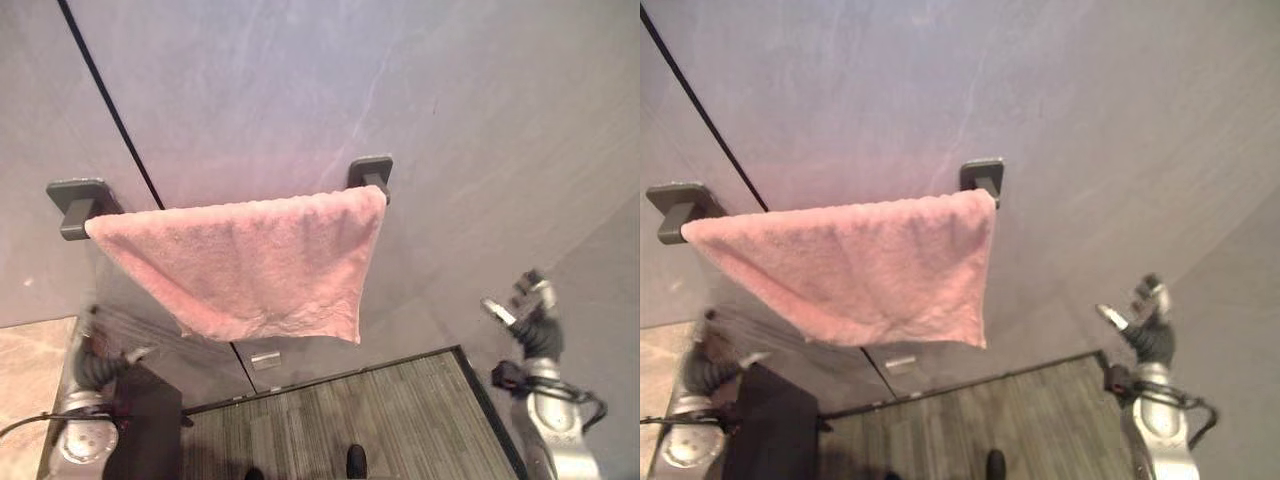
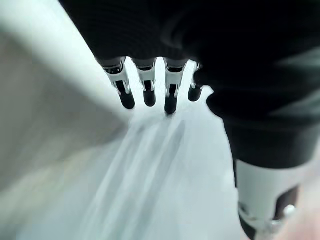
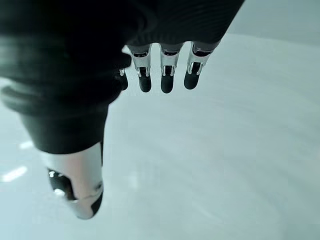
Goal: Put brush and paste in cup on sink, flatten towel.
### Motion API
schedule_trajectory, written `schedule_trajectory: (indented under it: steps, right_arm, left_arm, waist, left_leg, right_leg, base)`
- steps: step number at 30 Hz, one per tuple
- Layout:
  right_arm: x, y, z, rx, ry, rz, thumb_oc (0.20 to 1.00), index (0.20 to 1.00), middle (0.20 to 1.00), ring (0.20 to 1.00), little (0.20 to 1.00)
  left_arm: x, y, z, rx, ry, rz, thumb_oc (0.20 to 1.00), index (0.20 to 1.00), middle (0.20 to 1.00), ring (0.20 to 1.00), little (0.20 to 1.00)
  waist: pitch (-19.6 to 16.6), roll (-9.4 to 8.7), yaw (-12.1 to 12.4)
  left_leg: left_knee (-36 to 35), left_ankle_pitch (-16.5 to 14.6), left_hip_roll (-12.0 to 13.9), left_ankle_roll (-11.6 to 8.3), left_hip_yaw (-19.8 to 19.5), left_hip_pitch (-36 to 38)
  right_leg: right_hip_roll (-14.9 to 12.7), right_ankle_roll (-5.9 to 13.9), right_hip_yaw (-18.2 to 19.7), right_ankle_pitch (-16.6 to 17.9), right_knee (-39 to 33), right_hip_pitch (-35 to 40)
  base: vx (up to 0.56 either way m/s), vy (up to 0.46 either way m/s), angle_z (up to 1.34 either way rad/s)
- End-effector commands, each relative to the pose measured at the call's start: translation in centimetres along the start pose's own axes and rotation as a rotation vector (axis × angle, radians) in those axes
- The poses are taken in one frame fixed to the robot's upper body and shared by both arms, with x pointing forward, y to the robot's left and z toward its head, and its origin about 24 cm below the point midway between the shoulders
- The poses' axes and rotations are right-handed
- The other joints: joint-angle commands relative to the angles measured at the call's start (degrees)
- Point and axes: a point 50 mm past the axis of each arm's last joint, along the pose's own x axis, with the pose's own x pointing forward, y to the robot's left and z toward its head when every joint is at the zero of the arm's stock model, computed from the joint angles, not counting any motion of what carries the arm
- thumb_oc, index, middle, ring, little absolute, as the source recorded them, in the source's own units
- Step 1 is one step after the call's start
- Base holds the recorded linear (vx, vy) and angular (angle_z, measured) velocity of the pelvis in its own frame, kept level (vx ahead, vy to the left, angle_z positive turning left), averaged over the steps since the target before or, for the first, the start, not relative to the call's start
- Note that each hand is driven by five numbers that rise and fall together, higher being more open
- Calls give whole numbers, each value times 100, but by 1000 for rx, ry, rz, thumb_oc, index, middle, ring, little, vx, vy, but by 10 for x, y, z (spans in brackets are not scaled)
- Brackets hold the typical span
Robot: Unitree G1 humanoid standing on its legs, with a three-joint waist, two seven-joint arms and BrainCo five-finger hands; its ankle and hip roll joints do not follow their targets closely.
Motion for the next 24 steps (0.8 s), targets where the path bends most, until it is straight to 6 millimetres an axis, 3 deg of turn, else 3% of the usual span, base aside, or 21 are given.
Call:
schedule_trajectory:
  steps: [1, 2, 3, 4, 5, 6, 7, 12, 13, 19, 24]
  right_arm:
    - [15, 10, 55, -218, -423, -61, 1000, 1000, 1000, 1000, 1000]
    - [20, 22, 78, -207, -555, -38, 1000, 1000, 1000, 1000, 1000]
    - [20, 23, 78, -207, -557, -39, 1000, 1000, 1000, 1000, 1000]
    - [21, 35, 93, -253, -660, 20, 1000, 1000, 1000, 1000, 1000]
    - [22, 36, 93, -255, -663, 19, 1000, 1000, 1000, 1000, 1000]
    - [24, 46, 100, -274, -717, 71, 1000, 1000, 1000, 1000, 1000]
    - [24, 47, 100, -274, -718, 70, 1000, 1000, 1000, 1000, 1000]
    - [25, 65, 110, -386, -818, 243, 1000, 1000, 1000, 1000, 1000]
    - [21, 72, 115, -392, -867, 304, 1000, 1000, 1000, 1000, 1000]
    - [23, 87, 121, -434, -941, 380, 1000, 1000, 1000, 1000, 1000]
    - [20, 90, 111, -504, -931, 451, 1000, 1000, 1000, 1000, 1000]
  left_arm:
    - [27, 39, 33, 199, -280, 274, 1000, 1000, 1000, 1000, 1000]
    - [33, 54, 52, 264, -384, 402, 1000, 1000, 1000, 1000, 1000]
    - [33, 54, 52, 268, -384, 406, 1000, 1000, 1000, 1000, 1000]
    - [37, 55, 68, 283, -468, 418, 1000, 1000, 1000, 1000, 1000]
    - [36, 55, 68, 285, -467, 421, 1000, 1000, 1000, 1000, 1000]
    - [40, 58, 86, 330, -571, 410, 1000, 1000, 1000, 1000, 1000]
    - [40, 58, 86, 332, -570, 410, 1000, 1000, 1000, 1000, 1000]
    - [37, 49, 136, 385, -873, 251, 1000, 1000, 1000, 1000, 1000]
    - [33, 44, 155, 423, -1010, 182, 1000, 1000, 1000, 1000, 1000]
    - [32, 31, 164, 469, -1102, 82, 1000, 1000, 1000, 1000, 1000]
    - [31, 24, 166, 560, -1153, -13, 1000, 1000, 1000, 1000, 1000]
  waist:
    - [-95, -168, 136]
    - [-130, -175, 189]
    - [-125, -178, 179]
    - [-159, -184, 235]
    - [-151, -182, 225]
    - [-159, -180, 276]
    - [-153, -182, 270]
    - [-152, -175, 227]
    - [-146, -155, 187]
    - [-114, -135, 154]
    - [-88, -112, 92]
  left_leg:
    - [56, 161, 186, -212, -360, -248]
    - [56, 158, 184, -220, -375, -245]
    - [56, 156, 184, -220, -372, -246]
    - [56, 158, 178, -217, -383, -253]
    - [56, 156, 178, -216, -380, -254]
    - [56, 159, 175, -217, -394, -257]
    - [56, 159, 175, -217, -395, -258]
    - [56, 164, 166, -222, -420, -265]
    - [56, 169, 162, -227, -426, -264]
    - [56, 181, 169, -227, -384, -262]
    - [56, 176, 173, -225, -339, -253]
  right_leg:
    - [-831, 756, -154, 287, 46, 153]
    - [-843, 766, -156, 289, 46, 158]
    - [-844, 767, -153, 288, 46, 154]
    - [-853, 768, -160, 281, 46, 161]
    - [-854, 769, -157, 280, 46, 158]
    - [-860, 767, -168, 280, 46, 167]
    - [-860, 767, -170, 280, 46, 167]
    - [-869, 765, -208, 287, 46, 200]
    - [-870, 770, -203, 292, 46, 197]
    - [-874, 785, -170, 313, 46, 157]
    - [-869, 799, -107, 329, 46, 117]
  base:
    - [21, 3, 3]
    - [-2, -3, 3]
    - [-9, -4, 4]
    - [-4, -1, 4]
    - [-19, -6, 7]
    - [-13, -5, 6]
    - [-17, -5, 6]
    - [-12, -3, 9]
    - [0, 0, 0]
    - [-6, 6, -2]
    - [-5, 6, -3]
